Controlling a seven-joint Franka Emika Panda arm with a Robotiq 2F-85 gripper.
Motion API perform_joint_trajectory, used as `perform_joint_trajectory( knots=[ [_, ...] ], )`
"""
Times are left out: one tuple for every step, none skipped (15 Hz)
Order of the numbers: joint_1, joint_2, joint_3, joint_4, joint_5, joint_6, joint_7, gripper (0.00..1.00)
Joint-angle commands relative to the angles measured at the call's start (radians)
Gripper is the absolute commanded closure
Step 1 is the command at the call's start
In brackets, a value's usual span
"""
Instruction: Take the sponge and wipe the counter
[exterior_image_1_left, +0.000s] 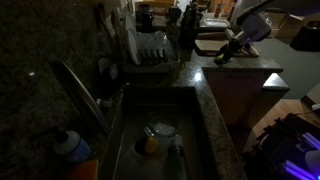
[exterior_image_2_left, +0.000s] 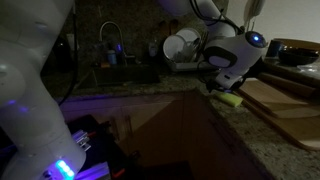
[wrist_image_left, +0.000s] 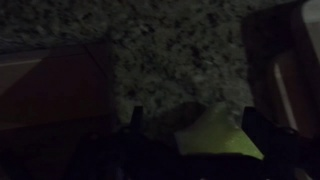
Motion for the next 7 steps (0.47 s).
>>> perform_joint_trajectory(
  knots=[
    [-0.01, -0.066, -0.009, -0.075, 0.009, 0.118, -0.004, 0.0],
    [-0.021, -0.077, -0.005, -0.083, 0.0, 0.098, -0.015, 0.0],
    [-0.03, -0.088, -0.002, -0.09, -0.003, 0.078, -0.019, 0.0],
    [-0.042, -0.103, 0.002, -0.101, -0.003, 0.051, -0.033, 0.0],
    [-0.029, -0.046, -0.001, -0.041, -0.011, 0.084, 0.002, 0.0],
    [-0.032, -0.057, -0.002, -0.051, -0.011, 0.076, -0.001, 0.0],
    [-0.034, -0.065, -0.003, -0.058, -0.01, 0.07, -0.002, 0.0]
  ],
)
